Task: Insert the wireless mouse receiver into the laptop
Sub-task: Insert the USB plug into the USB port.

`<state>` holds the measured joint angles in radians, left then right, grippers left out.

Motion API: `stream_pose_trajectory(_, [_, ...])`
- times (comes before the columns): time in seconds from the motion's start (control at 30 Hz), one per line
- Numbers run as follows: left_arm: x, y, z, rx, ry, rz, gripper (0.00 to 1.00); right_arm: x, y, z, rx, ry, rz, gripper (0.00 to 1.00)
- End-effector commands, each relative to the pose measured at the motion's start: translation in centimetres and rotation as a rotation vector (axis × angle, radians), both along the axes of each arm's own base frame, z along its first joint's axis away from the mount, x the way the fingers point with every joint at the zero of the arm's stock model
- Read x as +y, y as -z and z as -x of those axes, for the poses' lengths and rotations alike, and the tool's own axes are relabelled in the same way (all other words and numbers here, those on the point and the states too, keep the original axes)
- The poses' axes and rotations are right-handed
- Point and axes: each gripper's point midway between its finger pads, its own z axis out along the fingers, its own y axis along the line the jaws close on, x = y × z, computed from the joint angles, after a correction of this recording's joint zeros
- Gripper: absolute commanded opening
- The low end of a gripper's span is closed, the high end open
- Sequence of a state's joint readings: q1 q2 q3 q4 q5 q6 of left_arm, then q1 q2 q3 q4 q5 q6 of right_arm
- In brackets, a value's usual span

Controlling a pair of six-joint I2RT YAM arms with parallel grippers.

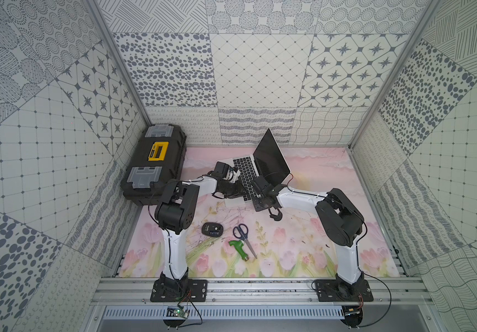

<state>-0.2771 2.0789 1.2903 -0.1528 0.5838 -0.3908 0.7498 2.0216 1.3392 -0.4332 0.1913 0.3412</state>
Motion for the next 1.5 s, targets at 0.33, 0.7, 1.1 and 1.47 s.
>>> stream_pose_trajectory(0.33, [2.5,4.7,3.2,0.159,-0.030,-0.151,0.23,0.2,1.7,-3.3,-0.122,-0.016,0.076,0.13])
stream_pose_trajectory(0.7, [2.9,5.1,3.4,0.168,-0.035,-0.164,0.23,-4.7,1.8,-3.5,-0.128,0.169,0.102,0.09])
stream_pose_trajectory(1.1, [3.0,5.4,3.5,0.176,-0.039,-0.165,0.22,-4.3,1.6,-4.4,-0.180,0.105,0.169,0.09])
stream_pose_trajectory(1.47, [1.9,3.9,2.6,0.131,-0.053,-0.098,0.20,-4.6,3.7,-3.5,-0.073,0.036,0.138,0.09])
